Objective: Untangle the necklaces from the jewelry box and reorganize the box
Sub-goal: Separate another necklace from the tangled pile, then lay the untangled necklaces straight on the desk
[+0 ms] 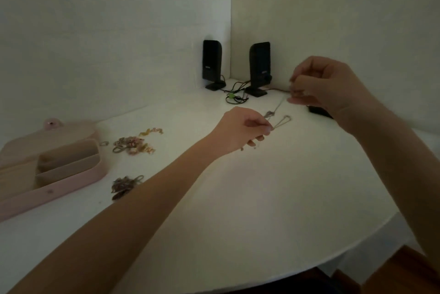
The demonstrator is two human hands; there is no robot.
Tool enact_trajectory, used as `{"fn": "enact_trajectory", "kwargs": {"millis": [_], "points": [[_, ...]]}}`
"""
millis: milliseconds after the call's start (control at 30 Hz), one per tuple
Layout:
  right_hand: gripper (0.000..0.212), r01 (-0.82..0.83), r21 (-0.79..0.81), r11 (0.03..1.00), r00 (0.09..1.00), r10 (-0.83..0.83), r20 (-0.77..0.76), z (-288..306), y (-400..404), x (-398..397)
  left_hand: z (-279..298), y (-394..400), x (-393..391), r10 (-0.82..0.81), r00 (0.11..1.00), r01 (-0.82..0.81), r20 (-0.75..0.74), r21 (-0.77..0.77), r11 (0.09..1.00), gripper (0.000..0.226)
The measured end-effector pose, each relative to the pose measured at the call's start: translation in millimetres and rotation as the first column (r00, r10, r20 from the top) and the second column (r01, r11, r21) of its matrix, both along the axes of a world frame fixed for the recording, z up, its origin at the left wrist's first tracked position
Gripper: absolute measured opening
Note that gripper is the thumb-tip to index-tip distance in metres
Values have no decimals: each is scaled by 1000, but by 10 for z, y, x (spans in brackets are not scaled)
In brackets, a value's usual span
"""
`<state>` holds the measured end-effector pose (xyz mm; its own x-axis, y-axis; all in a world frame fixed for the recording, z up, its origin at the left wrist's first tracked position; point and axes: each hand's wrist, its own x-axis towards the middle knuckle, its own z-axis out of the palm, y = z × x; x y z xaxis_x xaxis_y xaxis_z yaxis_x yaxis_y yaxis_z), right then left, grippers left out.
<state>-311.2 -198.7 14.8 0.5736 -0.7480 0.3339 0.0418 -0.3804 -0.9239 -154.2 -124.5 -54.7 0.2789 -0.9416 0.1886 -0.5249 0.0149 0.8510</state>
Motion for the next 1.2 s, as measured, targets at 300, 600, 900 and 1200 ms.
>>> {"fn": "enact_trajectory", "kwargs": {"millis": [300, 600, 900, 1200], "points": [[10, 218, -322, 921, 922, -303, -241, -460, -281, -324, 76, -1105, -401, 11, 968, 7, 249, -72, 997, 7], [13, 4, -516, 856, 808, -307, -503, -1078, -229, 13, -248, -1531, -320, -163, 976, 153, 143, 81, 985, 16], [9, -76, -566, 821, 798, -291, -529, -1091, -212, 139, -336, -1530, -153, -190, 976, 191, 106, 7, 982, 19], [20, -67, -706, 705, 813, -371, -448, -1082, -84, 82, -427, -1409, -37, -9, 980, 40, 199, -152, 988, 17]]}}
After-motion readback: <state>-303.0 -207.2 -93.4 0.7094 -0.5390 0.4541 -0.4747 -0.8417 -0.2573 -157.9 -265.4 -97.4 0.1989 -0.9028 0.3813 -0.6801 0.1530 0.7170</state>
